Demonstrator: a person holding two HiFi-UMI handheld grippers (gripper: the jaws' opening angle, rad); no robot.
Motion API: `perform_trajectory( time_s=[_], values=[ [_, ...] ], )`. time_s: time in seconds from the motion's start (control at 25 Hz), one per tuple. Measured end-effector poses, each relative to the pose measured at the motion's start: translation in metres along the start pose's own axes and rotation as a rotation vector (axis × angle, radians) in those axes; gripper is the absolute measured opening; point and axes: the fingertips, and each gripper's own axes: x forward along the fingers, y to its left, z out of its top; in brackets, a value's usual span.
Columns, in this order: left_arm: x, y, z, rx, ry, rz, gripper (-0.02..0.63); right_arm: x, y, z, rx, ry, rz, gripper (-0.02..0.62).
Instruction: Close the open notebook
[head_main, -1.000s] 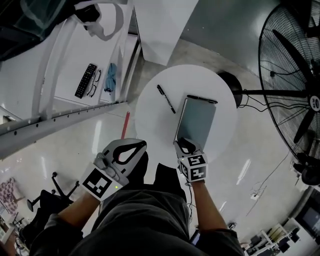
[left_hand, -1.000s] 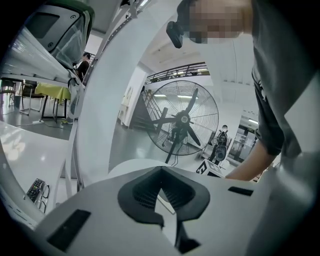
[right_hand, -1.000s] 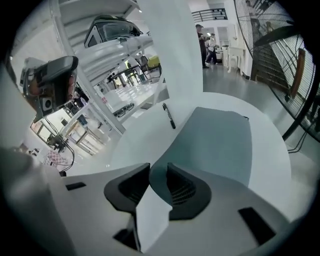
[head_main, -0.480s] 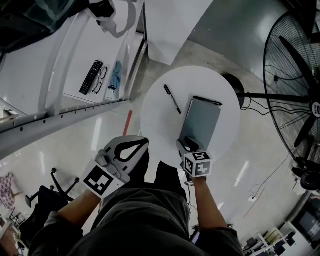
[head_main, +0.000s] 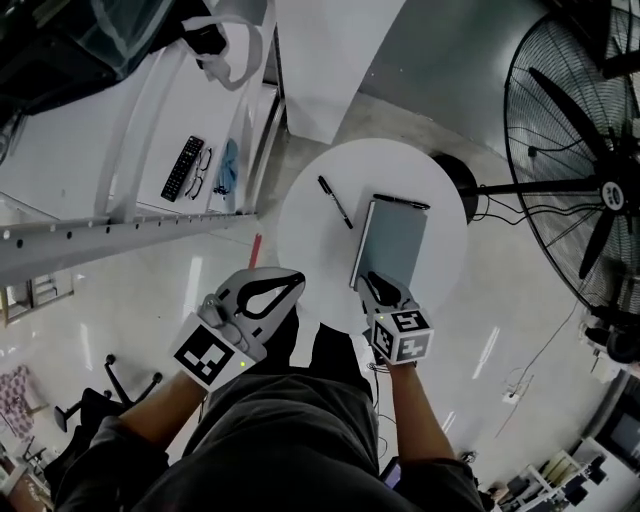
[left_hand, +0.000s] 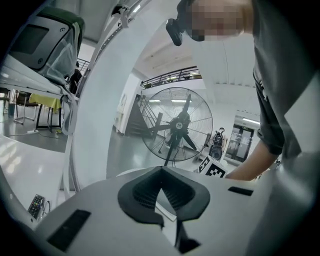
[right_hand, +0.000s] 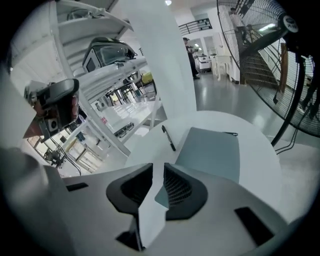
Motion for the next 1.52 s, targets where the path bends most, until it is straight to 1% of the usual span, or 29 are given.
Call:
perform_trajectory(
  time_s=[0.24,0.32,0.72,0.88,1.24,1.52],
  values=[
    [0.006,-0.018,0.021,0.057,-0.025,-0.040,0.015,-0.039,0.010,0.036,-0.009,-0.126,0.011,0.038],
    [0.006,-0.025,0.028,0.075,-0.031,-0.050,0.014,-0.053,0.014,0.045,-0.018,-0.159,0.016,0.032],
    [0.006,-0.055,0.070,0.160,-0.087,-0.090,0.015,-0.122,0.034,0.102,-0.088,-0.340,0.022,0.023],
    [0.005,-0.068,0.082,0.189,-0.098,-0.105,0.015,-0.147,0.043,0.121,-0.104,-0.411,0.024,0.023],
    [0.004,-0.094,0.113,0.249,-0.140,-0.137,0.015,-0.198,0.058,0.145,-0.137,-0.528,0.007,0.021],
    [0.002,-0.105,0.128,0.272,-0.176,-0.157,0.015,-0.225,0.067,0.153,-0.147,-0.583,-0.023,0.021]
  ],
)
